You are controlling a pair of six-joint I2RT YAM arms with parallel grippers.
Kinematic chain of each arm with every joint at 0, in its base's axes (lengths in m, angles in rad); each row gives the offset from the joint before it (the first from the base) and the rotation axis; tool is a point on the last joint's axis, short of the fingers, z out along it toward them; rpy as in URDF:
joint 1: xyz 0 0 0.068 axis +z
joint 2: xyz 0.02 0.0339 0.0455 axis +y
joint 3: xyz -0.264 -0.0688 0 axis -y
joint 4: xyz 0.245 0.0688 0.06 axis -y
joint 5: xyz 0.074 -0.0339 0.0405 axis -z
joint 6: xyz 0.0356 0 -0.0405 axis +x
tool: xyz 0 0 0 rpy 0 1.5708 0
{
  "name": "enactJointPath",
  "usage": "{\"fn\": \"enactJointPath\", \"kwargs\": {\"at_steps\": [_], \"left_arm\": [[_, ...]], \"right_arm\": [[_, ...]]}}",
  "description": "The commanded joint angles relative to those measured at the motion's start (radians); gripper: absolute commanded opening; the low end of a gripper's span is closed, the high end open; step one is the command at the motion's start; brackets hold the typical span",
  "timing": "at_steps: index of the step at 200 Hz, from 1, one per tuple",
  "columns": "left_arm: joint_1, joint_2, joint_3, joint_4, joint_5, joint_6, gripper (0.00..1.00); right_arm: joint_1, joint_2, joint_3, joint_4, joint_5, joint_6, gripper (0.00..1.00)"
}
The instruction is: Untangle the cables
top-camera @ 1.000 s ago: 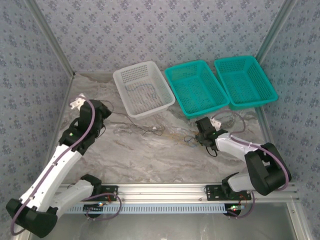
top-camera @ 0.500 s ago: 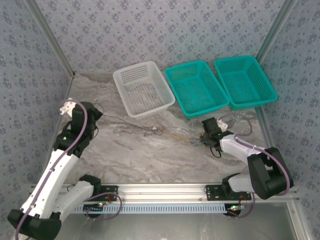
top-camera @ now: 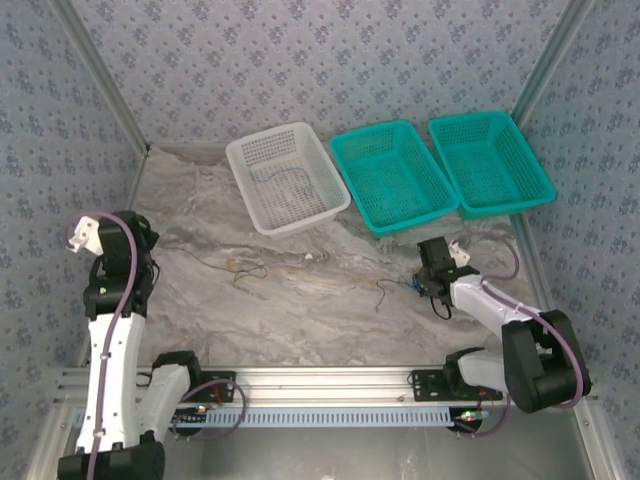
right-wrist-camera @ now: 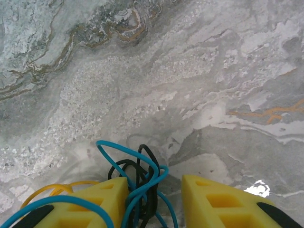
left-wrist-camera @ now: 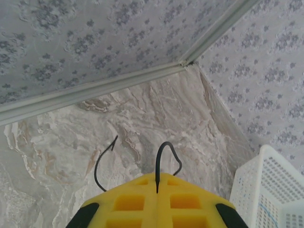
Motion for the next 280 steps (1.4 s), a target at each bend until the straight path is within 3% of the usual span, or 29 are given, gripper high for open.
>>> {"fn": "enactJointPath", "kwargs": {"at_steps": [1,22,42,60,89,111,141,161,189,208,240,262,280], "left_arm": [[0.007,0.021,0.025,0.032,0.130,0.049,0.00],[0.006,0.067,0.072,-0.002,0.136,0.085,0.00],[0.005,0.097,0.085,0.039,0.266,0.116,0.00],[0.004,0.125,0.070,0.073,0.369,0.098,0.00],[0.003,0.130,0.040,0.100,0.396,0.077,0.00],[0.003,0.127,0.033,0.103,0.406,0.075,0.00],[0.003,0.124,0.023,0.097,0.409,0.073,0.00],[0.003,0.120,0.019,0.092,0.402,0.078,0.00],[0.004,0.104,0.016,0.087,0.391,0.088,0.00],[0.003,0.095,0.012,0.085,0.383,0.093,0.00],[0.004,0.096,0.023,0.063,0.349,0.116,0.00],[0.005,0.096,0.061,0.017,0.241,0.159,0.00],[0.018,0.099,0.101,-0.036,0.115,0.187,0.00]], "right_arm": [[-0.001,-0.024,-0.022,0.042,-0.039,-0.035,0.39],[0.014,-0.051,-0.007,0.066,-0.063,-0.102,0.49],[0.095,-0.104,0.022,0.125,-0.120,-0.229,0.75],[0.207,-0.123,0.073,0.177,-0.127,-0.333,0.84],[0.366,0.006,0.243,0.178,-0.183,-0.486,0.85],[0.489,0.173,0.373,0.155,-0.122,-0.555,0.85],[0.590,0.356,0.517,0.198,-0.369,-0.670,0.85],[0.645,0.487,0.627,0.147,-0.300,-0.689,0.84],[0.648,0.623,0.726,0.092,-0.241,-0.653,0.82],[0.651,0.678,0.761,0.082,-0.235,-0.617,0.75],[0.652,0.684,0.751,0.047,-0.136,-0.545,0.32],[0.638,0.582,0.632,0.071,-0.070,-0.505,0.00],[0.589,0.485,0.531,0.071,-0.043,-0.447,0.00]]}}
